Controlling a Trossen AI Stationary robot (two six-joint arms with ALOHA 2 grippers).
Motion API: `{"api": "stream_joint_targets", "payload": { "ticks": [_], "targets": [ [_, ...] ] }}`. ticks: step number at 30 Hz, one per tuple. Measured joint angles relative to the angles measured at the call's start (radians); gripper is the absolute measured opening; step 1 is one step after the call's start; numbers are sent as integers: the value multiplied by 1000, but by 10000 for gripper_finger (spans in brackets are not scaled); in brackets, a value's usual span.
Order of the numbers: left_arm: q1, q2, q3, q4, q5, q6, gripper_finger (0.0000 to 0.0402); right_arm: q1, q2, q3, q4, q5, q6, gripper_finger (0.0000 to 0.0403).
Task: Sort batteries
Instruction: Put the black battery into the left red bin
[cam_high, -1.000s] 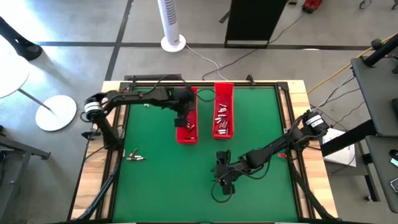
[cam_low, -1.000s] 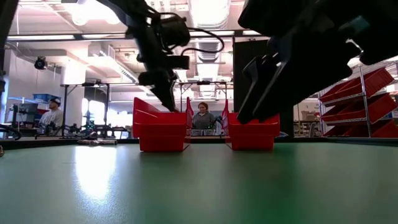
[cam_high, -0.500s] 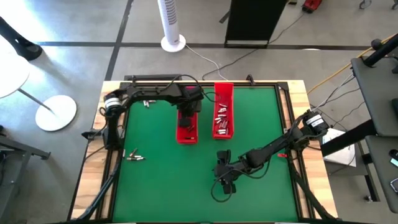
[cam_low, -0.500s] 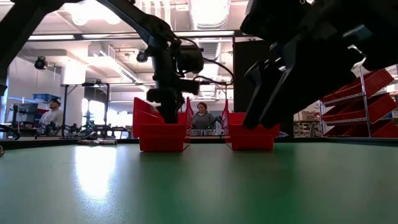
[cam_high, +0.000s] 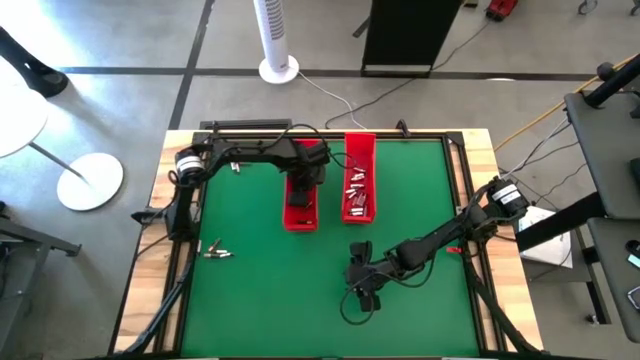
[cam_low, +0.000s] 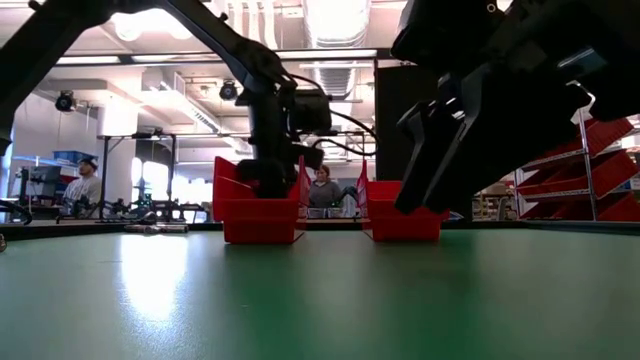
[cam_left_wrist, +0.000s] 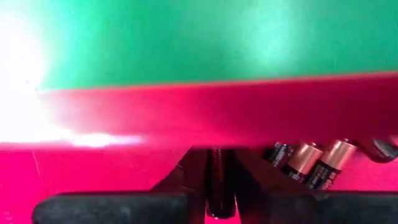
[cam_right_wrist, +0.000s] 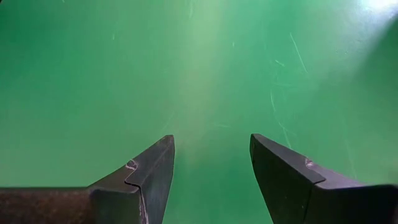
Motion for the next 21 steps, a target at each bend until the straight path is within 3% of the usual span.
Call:
{"api": "stream_joint_targets", "payload": {
  "ticks": [21],
  "targets": [
    [-1,11,-3,32,2,8,49,0,0,0,0,0,0,203]
  ]
}}
